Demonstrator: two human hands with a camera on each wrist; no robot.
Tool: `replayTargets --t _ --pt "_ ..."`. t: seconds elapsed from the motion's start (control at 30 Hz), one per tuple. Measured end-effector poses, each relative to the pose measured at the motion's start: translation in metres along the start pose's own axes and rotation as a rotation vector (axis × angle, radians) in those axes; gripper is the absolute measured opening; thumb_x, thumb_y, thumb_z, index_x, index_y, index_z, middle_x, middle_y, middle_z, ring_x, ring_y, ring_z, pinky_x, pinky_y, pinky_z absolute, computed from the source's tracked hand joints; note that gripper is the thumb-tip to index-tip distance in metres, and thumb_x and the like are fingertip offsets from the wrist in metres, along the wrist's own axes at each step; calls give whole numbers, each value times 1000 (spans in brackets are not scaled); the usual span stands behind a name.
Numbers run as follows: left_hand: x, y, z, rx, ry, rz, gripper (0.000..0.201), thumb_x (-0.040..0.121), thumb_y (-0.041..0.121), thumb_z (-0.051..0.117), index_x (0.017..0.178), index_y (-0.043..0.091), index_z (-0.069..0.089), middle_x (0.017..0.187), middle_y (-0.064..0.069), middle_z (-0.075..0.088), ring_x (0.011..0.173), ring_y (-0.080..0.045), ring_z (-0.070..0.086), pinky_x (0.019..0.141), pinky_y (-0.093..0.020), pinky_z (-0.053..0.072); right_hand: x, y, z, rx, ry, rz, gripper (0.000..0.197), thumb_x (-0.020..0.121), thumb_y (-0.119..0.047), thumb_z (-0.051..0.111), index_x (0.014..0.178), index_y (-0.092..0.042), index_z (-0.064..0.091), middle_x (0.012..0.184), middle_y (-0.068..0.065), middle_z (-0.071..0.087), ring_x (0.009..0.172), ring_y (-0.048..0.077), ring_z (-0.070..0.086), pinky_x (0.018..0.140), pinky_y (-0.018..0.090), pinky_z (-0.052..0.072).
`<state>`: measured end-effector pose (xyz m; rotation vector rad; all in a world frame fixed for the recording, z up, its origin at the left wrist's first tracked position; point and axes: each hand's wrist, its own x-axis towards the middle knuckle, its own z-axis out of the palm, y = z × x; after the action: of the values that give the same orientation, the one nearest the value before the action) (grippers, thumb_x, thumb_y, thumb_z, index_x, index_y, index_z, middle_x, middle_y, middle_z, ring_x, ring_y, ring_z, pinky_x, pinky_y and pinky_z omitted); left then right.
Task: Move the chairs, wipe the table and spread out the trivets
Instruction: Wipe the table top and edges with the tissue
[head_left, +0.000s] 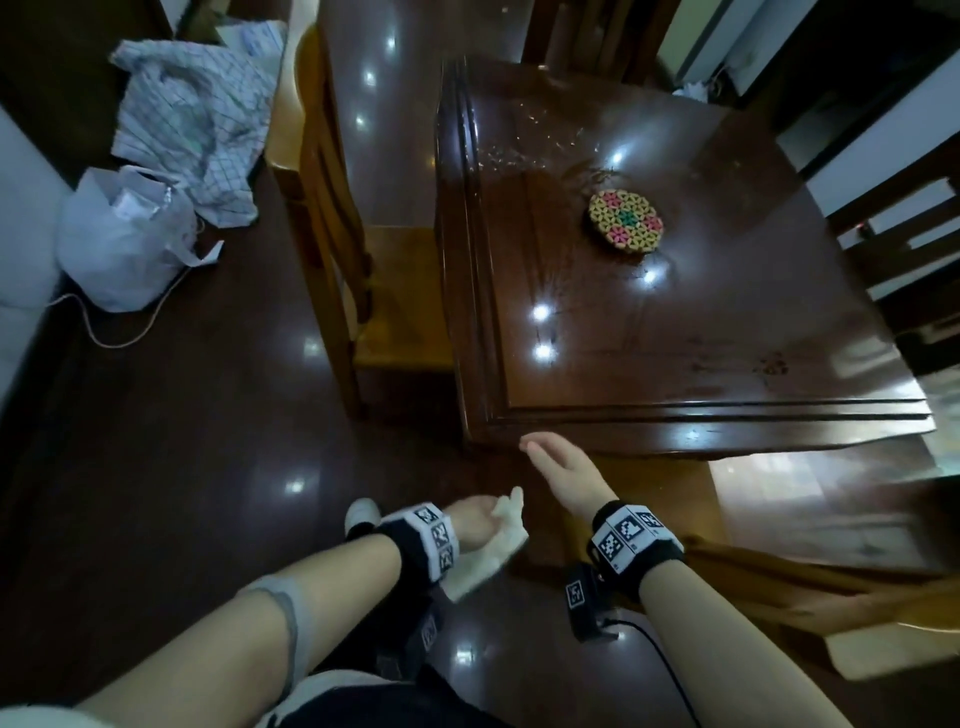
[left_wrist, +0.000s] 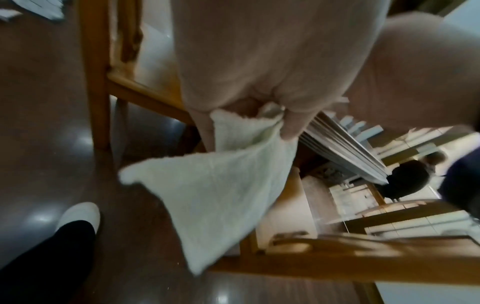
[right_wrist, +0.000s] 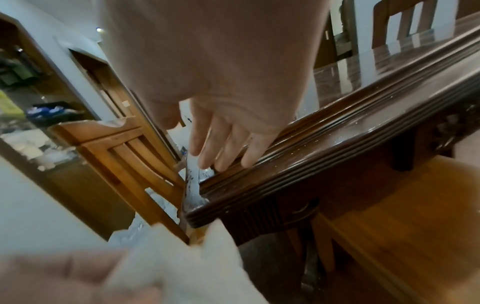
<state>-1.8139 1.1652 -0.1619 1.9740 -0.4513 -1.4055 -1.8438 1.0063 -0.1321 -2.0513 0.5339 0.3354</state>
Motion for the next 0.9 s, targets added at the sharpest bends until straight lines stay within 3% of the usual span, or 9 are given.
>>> replayTargets --t 0.1,0.23,0.4,0.47,0.57,0.67,0.73,0.8,0.9 --pt "-5 2 -29 -46 31 54 32 98 22 46 126 15 58 127 -5 59 117 -22 55 99 -32 42 -7 5 1 -32 -136 14 47 95 -39 55 139 -23 44 135 -6 50 129 10 44 107 29 35" --pt "-9 19 -66 -277 59 123 30 96 11 51 124 8 58 121 -11 62 113 -25 58 103 -41 42 -3 -10 -1 205 -259 45 79 80 -45 71 145 -21 31 136 -5 47 122 15 51 100 32 44" --pt "-4 36 -119 -352 79 149 23 97 14 48 119 15 55 117 -10 61 110 -27 59 99 -44 46 22 -39 -15 378 -323 126 40 80 -22 75 113 -5 63 105 11 71 94 26 69 80 37 58" --pt "7 41 -138 -355 114 153 30 95 14 51 126 13 52 112 -7 60 101 -21 60 89 -37 50 37 -53 -26 356 -229 111 24 85 -13 70 104 0 66 93 11 72 84 25 69 70 34 58" --pt "21 49 -170 -418 220 114 29 94 20 52 122 23 50 108 -1 59 90 -17 59 77 -33 47 65 -68 -49 304 152 75 10 86 -9 67 85 0 67 81 14 70 81 37 67 68 43 55" --pt "39 50 -203 -427 299 60 34 96 23 48 130 22 44 118 1 55 100 -22 60 84 -37 44 90 -80 -70 -235 431 48 27 88 -28 59 68 -11 53 65 9 58 74 37 62 61 41 45" --pt "51 49 -221 -424 304 35 37 98 24 45 134 20 41 122 -1 54 102 -23 59 87 -39 44 102 -93 -71 -507 375 113 20 91 -40 53 89 -20 58 83 5 62 89 33 62 70 36 44" --pt "64 46 -235 -390 290 13 38 98 26 43 135 20 40 124 -1 54 102 -22 59 83 -36 45 118 -93 -63 -546 169 246 47 90 -55 47 130 -30 53 121 2 62 113 27 57 90 38 45" --pt "84 40 -252 -323 288 -14 38 99 25 43 137 18 40 118 1 54 100 -19 58 74 -30 43 144 -74 -45 -570 185 295 62 92 -59 37 147 -32 33 155 -2 32 142 22 28 113 44 29"
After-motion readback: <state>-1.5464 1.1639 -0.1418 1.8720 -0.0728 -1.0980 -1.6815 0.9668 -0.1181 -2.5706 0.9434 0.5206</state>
